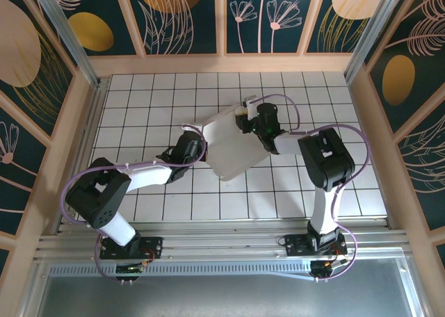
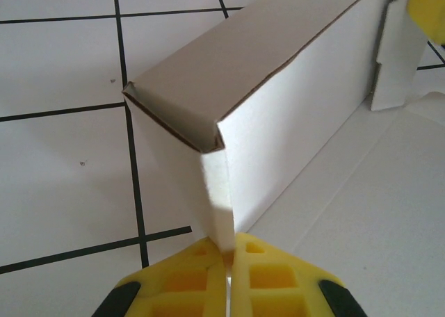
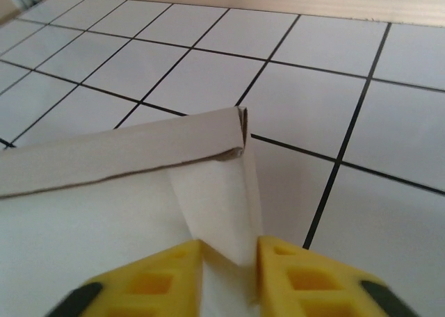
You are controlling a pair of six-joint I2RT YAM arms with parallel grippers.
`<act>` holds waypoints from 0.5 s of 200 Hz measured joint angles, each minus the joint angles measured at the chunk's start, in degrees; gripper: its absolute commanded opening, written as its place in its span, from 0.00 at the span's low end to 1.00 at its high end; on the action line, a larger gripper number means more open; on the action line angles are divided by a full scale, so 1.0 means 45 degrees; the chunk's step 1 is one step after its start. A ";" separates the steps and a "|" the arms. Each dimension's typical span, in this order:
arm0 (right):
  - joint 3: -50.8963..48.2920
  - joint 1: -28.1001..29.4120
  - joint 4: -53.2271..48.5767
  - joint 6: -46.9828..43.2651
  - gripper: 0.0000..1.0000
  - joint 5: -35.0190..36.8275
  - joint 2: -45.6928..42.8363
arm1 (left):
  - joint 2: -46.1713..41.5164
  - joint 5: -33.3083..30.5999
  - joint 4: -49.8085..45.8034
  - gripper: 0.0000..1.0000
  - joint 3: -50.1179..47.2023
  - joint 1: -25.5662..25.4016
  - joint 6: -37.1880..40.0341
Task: Fold the paper box
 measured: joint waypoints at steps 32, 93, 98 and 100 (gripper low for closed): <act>0.0078 -0.0117 -0.0087 0.0112 0.07 -0.0107 0.0034 | 0.0000 0.0005 -0.0010 0.06 0.0015 0.0000 0.0000; 0.1608 0.0253 -0.2385 -0.0272 0.00 0.2259 0.0325 | 0.1103 0.0340 -0.2691 0.16 0.2492 0.0015 -0.1049; 0.1783 0.0301 -0.2735 -0.0461 0.00 0.2579 0.0325 | 0.1273 0.0495 -0.3041 0.19 0.2832 0.0015 -0.1326; 0.1865 0.0321 -0.2900 -0.0529 0.00 0.2730 0.0325 | 0.1316 0.0568 -0.3128 0.20 0.2909 0.0019 -0.1370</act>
